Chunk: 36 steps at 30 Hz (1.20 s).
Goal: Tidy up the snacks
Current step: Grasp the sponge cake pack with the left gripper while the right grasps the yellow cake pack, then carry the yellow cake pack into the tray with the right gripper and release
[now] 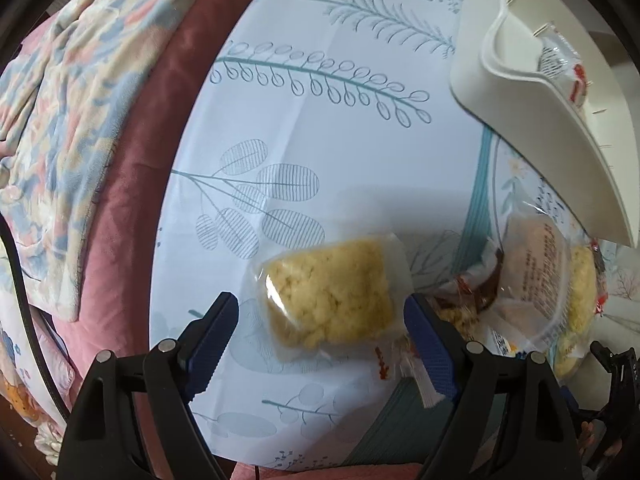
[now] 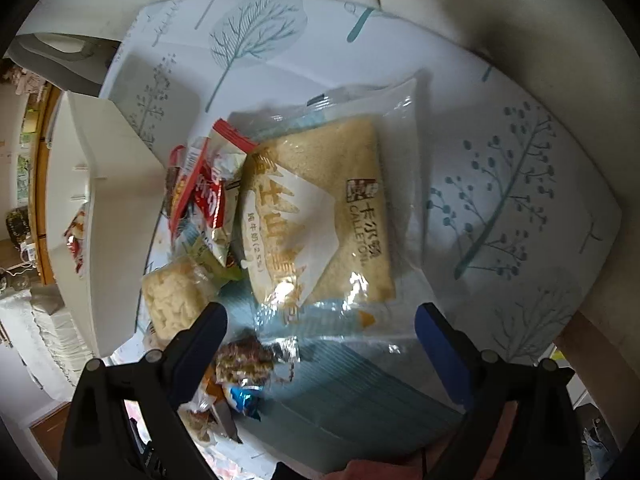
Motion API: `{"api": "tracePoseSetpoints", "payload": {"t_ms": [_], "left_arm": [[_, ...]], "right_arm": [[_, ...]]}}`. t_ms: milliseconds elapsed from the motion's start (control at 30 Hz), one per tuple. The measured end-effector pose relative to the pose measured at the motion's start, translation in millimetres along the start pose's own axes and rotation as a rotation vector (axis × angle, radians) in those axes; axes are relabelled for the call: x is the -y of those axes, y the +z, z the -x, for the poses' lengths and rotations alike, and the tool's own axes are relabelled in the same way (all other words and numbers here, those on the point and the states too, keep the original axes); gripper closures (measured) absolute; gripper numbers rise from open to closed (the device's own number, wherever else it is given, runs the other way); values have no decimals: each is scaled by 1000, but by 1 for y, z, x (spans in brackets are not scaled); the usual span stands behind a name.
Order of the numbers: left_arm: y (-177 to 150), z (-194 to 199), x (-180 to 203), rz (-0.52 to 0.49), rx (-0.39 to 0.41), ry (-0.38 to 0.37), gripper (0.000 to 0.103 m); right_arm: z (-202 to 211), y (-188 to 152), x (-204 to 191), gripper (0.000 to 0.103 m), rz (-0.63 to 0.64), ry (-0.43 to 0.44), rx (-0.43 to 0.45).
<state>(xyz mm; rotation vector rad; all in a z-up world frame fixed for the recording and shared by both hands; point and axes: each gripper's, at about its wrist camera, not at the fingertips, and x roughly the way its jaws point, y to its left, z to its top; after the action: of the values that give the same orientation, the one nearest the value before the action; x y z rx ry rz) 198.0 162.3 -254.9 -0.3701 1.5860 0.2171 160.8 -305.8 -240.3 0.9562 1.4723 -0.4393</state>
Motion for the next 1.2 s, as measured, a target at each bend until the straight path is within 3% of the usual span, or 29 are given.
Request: {"api": "tracePoseSetpoints", "payload": {"t_ms": [633,1000,1200], "left_arm": [[29,-40,5,17,-105,53,17],[28,-42,3,42,-90,69,29],[25,-37,-3,88,-76,60,34]], "right_arm": [[-41,41,-44,0,59,-248,14],[-61,48,-58,1,59,-285,17],[-52,36,-50,10,62,-251,25]]}}
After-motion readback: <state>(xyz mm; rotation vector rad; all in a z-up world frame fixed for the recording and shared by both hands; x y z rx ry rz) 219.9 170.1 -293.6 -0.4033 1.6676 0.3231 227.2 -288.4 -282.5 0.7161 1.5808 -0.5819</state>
